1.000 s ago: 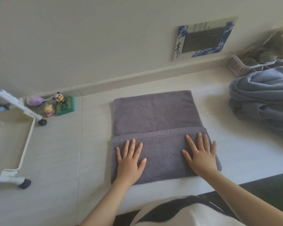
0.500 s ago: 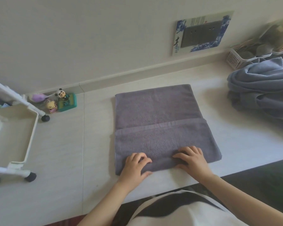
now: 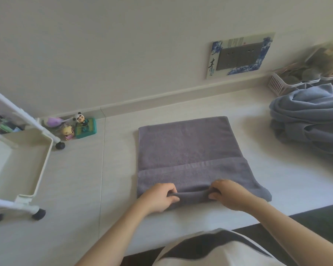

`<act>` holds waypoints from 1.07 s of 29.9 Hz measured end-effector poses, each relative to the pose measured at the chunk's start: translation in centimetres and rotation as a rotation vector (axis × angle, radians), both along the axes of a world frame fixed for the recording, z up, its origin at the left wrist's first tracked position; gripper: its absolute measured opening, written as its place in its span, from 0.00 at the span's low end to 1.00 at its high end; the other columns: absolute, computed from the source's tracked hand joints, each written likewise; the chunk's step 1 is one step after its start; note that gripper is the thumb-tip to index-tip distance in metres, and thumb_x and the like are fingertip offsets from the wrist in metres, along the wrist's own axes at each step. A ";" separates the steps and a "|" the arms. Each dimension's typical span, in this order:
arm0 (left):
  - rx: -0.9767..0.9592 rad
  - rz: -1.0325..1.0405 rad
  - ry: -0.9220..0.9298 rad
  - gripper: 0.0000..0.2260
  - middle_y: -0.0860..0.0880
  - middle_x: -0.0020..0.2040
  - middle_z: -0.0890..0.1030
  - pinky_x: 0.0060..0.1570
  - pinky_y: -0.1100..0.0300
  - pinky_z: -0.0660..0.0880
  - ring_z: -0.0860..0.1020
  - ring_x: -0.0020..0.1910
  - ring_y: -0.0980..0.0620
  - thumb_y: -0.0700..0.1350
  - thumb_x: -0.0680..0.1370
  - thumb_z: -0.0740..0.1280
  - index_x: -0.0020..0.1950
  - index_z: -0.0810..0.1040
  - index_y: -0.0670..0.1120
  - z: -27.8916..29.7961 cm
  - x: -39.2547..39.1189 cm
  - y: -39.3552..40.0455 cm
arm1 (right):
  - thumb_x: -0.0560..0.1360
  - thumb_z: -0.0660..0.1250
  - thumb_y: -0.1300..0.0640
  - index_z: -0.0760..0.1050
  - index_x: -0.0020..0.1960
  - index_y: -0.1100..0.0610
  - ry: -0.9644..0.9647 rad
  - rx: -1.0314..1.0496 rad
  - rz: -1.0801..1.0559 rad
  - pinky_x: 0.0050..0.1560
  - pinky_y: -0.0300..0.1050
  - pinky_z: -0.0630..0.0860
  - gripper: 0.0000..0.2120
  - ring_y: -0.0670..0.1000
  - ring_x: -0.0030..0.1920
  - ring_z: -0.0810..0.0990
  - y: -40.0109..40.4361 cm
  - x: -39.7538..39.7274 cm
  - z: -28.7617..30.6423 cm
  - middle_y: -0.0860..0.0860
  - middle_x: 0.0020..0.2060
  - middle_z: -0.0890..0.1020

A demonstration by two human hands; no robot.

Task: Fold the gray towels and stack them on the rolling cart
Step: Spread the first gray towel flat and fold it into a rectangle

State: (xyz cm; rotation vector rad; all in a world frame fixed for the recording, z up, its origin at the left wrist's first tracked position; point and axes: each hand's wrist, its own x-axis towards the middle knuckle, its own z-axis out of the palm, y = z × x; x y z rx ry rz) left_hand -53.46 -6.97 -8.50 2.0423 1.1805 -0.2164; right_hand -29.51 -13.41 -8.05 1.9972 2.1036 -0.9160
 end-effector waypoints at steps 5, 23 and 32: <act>-0.294 -0.123 -0.084 0.06 0.58 0.34 0.73 0.37 0.63 0.66 0.69 0.33 0.61 0.52 0.77 0.67 0.43 0.74 0.53 4.5 -0.6 1.9 | 0.80 0.56 0.47 0.67 0.40 0.47 -0.002 -0.196 0.176 0.37 0.35 0.65 0.11 0.49 0.41 0.73 1.7 0.7 6.4 0.46 0.39 0.75; 0.060 0.103 0.119 0.17 0.49 0.43 0.76 0.42 0.55 0.68 0.75 0.44 0.47 0.61 0.80 0.54 0.39 0.69 0.50 1.2 1.9 16.2 | 0.74 0.54 0.32 0.68 0.48 0.52 -0.310 0.044 0.150 0.59 0.51 0.62 0.23 0.56 0.56 0.71 18.8 2.0 0.5 0.52 0.51 0.78; 0.301 0.024 0.245 0.14 0.44 0.56 0.76 0.54 0.51 0.70 0.73 0.56 0.43 0.53 0.81 0.56 0.56 0.71 0.43 -2.0 2.1 16.1 | 0.79 0.55 0.44 0.70 0.57 0.56 -0.337 0.121 0.058 0.59 0.48 0.63 0.17 0.55 0.60 0.69 18.8 2.0 -1.9 0.53 0.58 0.75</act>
